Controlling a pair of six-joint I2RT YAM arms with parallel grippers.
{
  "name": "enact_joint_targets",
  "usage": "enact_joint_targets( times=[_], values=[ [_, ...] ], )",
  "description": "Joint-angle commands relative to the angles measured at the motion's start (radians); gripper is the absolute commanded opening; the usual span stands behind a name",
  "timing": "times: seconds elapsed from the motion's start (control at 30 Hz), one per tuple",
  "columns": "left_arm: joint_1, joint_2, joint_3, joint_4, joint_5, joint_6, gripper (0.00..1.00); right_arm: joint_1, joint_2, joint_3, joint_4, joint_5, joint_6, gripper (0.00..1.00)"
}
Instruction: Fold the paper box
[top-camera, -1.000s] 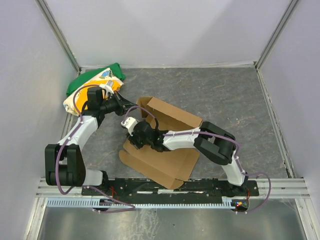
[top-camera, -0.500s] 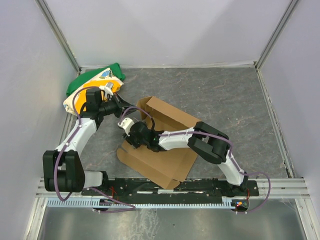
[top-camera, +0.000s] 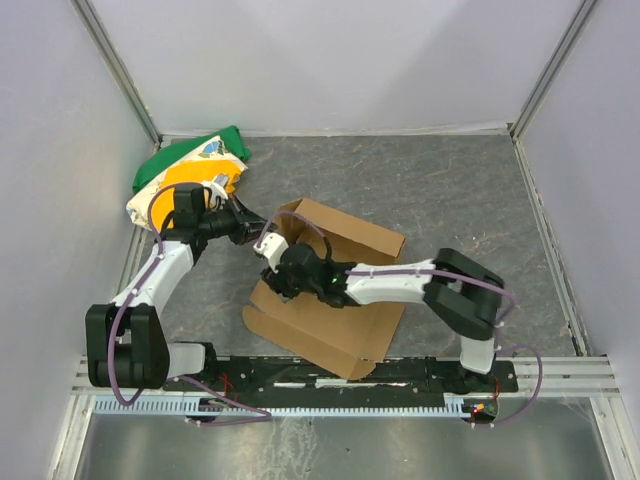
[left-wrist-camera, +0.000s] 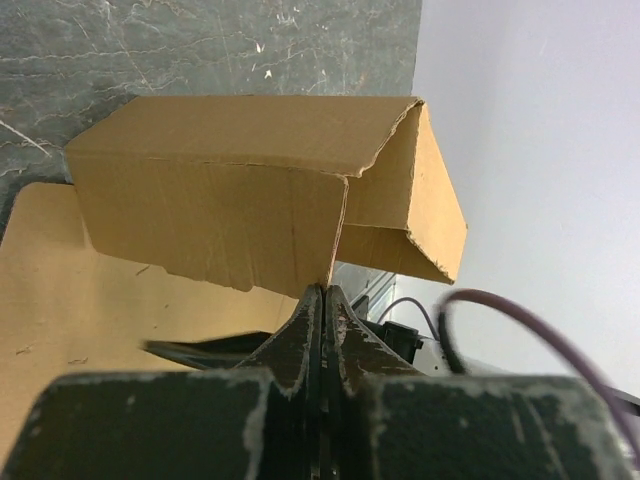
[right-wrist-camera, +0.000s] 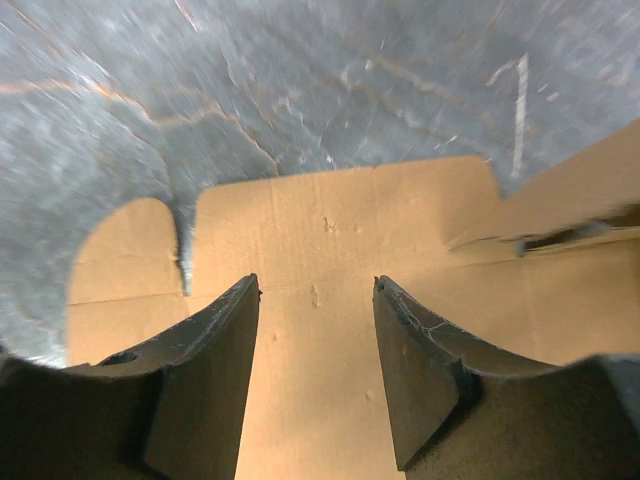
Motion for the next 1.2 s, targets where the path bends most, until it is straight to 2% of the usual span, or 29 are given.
enact_joint_targets(
  times=[0.0,0.1,0.17,0.3,0.4,0.5,0.7,0.9,1.17],
  values=[
    [-0.001,-0.023,-0.013,-0.010,0.033,0.010,0.03,0.007,-0.213,-0.010,-0.040,0.022,0.025,0.58],
    [0.000,-0.024,-0.015,-0.009,0.035,0.008,0.03,0.007,-0.295,0.006,-0.152,0.063,0.032,0.58],
    [-0.001,-0.028,-0.014,-0.007,0.034,0.002,0.03,0.006,-0.357,0.005,-0.208,0.188,0.040,0.58],
    [-0.001,-0.041,-0.009,-0.007,0.035,-0.009,0.03,-0.025,-0.451,0.005,-0.271,0.549,0.031,0.58],
    [-0.001,-0.044,-0.009,-0.008,0.040,-0.014,0.03,-0.128,-0.433,0.079,-0.414,0.656,0.108,0.58],
    [-0.002,-0.045,-0.010,-0.008,0.046,-0.014,0.03,-0.227,-0.386,0.146,-0.543,0.651,0.178,0.59],
    [-0.001,-0.049,-0.007,-0.013,0.047,-0.015,0.03,-0.313,-0.387,0.183,-0.495,0.553,0.197,0.58],
    [-0.005,-0.058,-0.007,-0.013,0.049,-0.023,0.03,-0.349,-0.262,0.347,-0.714,0.377,0.212,0.56],
    [-0.009,-0.069,-0.021,-0.016,0.041,-0.021,0.07,-0.349,-0.289,0.270,-0.697,0.306,0.272,0.55]
  ],
)
